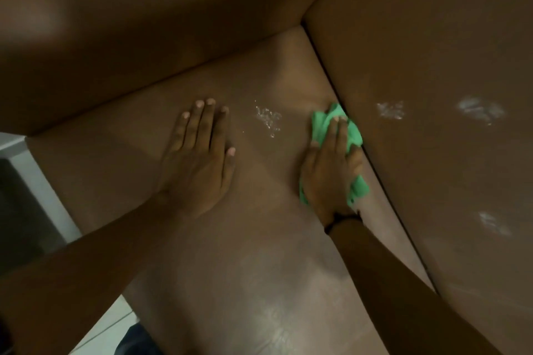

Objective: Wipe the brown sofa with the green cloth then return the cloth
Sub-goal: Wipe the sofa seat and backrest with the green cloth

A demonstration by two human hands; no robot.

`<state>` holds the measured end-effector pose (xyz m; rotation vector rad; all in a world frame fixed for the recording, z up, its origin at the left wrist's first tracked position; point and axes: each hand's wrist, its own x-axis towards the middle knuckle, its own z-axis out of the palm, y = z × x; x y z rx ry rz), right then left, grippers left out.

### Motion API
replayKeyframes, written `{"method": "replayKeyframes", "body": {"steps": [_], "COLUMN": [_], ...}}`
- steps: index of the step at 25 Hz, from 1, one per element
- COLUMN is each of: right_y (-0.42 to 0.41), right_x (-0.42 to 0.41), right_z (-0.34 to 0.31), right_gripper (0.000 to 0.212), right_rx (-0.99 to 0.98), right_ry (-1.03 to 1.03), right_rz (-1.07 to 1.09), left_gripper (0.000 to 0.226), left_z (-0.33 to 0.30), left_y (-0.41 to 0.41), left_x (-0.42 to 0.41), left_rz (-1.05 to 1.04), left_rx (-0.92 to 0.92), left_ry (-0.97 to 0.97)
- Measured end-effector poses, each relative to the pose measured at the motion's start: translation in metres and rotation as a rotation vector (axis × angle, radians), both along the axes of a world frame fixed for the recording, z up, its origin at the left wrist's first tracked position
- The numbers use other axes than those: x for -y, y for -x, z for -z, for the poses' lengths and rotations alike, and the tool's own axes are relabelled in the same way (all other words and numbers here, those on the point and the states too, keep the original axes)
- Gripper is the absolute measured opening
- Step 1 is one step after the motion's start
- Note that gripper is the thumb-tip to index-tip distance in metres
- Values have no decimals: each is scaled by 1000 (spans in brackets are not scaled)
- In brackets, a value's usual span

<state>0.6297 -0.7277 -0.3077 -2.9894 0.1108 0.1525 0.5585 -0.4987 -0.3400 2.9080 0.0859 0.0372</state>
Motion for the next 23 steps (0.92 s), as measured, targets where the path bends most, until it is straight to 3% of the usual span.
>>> {"method": "replayKeyframes", "body": {"steps": [4, 7, 12, 14, 16, 17, 21, 23], "right_y": [-34, -12, -80, -63, -21, -14, -73, -72], "right_x": [-26, -9, -60, -57, -34, -26, -75, -108], "right_z": [9, -1, 8, 8, 0, -7, -4, 3], "right_gripper": [65, 64, 61, 61, 64, 64, 59, 61], "right_rx": [83, 24, 139, 123, -12, -63, 88, 146], "right_ry": [12, 18, 42, 2, -13, -15, -105, -151], "right_rz": [-181, -132, -37, -192, -416, -412, -167, -305], "left_gripper": [75, 75, 75, 75, 75, 75, 75, 74], "left_z": [8, -2, 6, 6, 1, -3, 0, 4], "left_y": [-18, -13, -16, -15, -15, -16, -15, -16], "left_x": [0, 0, 1, 1, 2, 2, 3, 3], "left_rz": [-18, -22, -26, -32, -21, -19, -38, -61], "left_rx": [3, -36, 7, 9, -1, -12, 18, 35], "left_ry": [-28, -23, -61, -40, -35, -41, -63, -69]}}
